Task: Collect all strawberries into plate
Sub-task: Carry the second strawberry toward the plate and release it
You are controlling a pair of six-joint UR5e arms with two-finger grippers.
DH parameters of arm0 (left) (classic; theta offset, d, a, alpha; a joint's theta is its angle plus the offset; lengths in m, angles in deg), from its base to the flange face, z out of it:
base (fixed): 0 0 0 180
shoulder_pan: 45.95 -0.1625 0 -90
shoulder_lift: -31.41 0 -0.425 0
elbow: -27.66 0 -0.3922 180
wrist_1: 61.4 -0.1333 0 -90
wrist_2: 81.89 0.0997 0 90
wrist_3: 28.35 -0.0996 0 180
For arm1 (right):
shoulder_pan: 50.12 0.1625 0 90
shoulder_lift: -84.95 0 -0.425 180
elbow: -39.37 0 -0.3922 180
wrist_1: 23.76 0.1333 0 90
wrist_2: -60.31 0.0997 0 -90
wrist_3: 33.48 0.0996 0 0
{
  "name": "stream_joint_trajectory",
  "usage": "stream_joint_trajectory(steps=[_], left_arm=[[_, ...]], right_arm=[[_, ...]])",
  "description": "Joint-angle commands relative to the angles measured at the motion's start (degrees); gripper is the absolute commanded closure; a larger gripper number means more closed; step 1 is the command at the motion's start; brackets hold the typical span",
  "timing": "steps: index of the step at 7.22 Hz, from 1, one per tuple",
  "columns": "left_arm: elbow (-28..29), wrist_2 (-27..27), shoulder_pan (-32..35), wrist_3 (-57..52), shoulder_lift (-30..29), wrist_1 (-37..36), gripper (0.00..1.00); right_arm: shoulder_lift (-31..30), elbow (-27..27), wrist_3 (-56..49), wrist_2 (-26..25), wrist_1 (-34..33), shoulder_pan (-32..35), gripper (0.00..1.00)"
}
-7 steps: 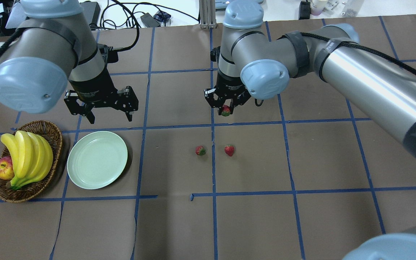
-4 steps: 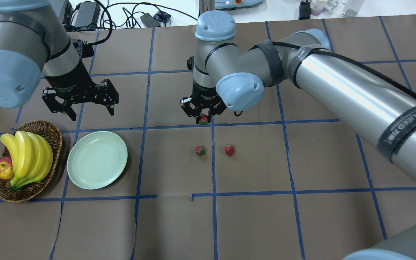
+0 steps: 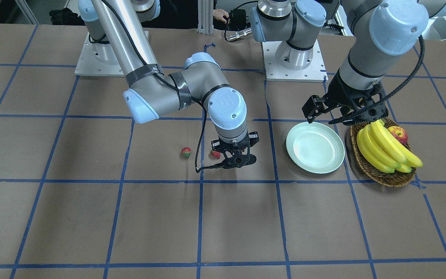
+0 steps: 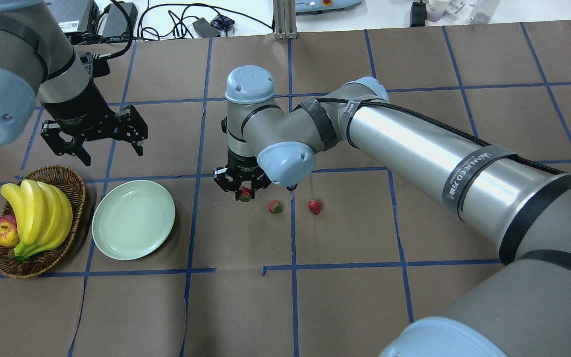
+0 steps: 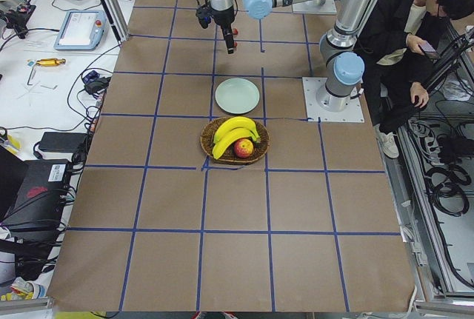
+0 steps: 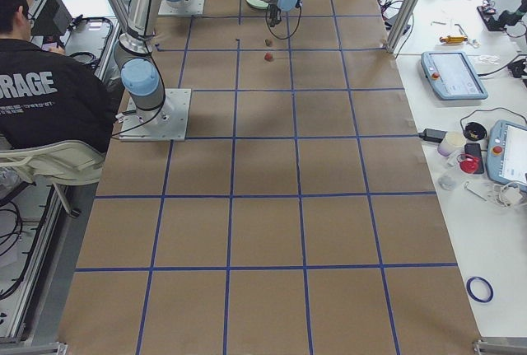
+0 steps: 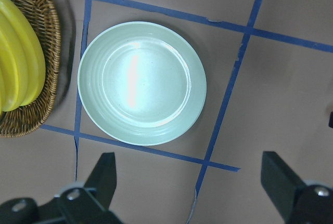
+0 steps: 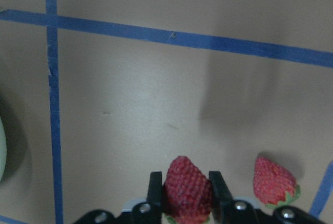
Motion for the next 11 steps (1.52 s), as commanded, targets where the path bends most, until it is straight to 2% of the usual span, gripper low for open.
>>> stream_joint_trajectory(steps=[1, 2, 3, 5, 6, 7, 8, 9, 10, 11], left_arm=[[-0.1, 0.0, 0.1, 0.0, 0.0, 0.2, 0.00], [-0.2, 0.0, 0.1, 0.0, 0.0, 0.3, 0.00], [-0.2, 0.0, 0.3, 0.0, 0.0, 0.3, 0.00], [-0.2, 0.0, 0.3, 0.0, 0.0, 0.3, 0.00], [-0.2, 0.0, 0.2, 0.0, 0.0, 0.3, 0.00], [-0.3, 0.0, 0.3, 0.0, 0.0, 0.3, 0.00], [-0.3, 0.0, 0.2, 0.0, 0.0, 0.3, 0.00], [-0.3, -0.1, 0.3, 0.0, -0.2, 0.3, 0.00], [-0.2, -0.1, 0.4, 0.0, -0.2, 0.3, 0.00], [-0.3, 0.0, 0.5, 0.1, -0.2, 0.3, 0.00]], right_arm=[[1.6, -0.3, -0.1, 0.5, -0.8, 0.1, 0.91], [2.9, -0.3, -0.1, 0.5, -2.5, 0.1, 0.77], [3.2, -0.2, -0.3, 0.5, -2.7, 0.1, 0.58], [3.4, -0.3, -0.4, -0.3, -2.7, 0.1, 0.29], [2.9, -0.2, -0.3, -0.4, -2.7, 0.1, 0.11], [2.7, 0.0, -0.4, -0.4, -2.7, 0.0, 0.00], [0.6, 0.1, -0.5, -0.6, -2.7, 0.0, 0.00], [-2.5, 0.4, -0.9, -3.7, -2.0, -0.1, 0.00], [-5.2, 0.5, -2.3, -9.3, 0.0, -0.9, 0.00], [-7.4, 0.2, -5.8, -10.1, 1.4, -2.9, 0.00]])
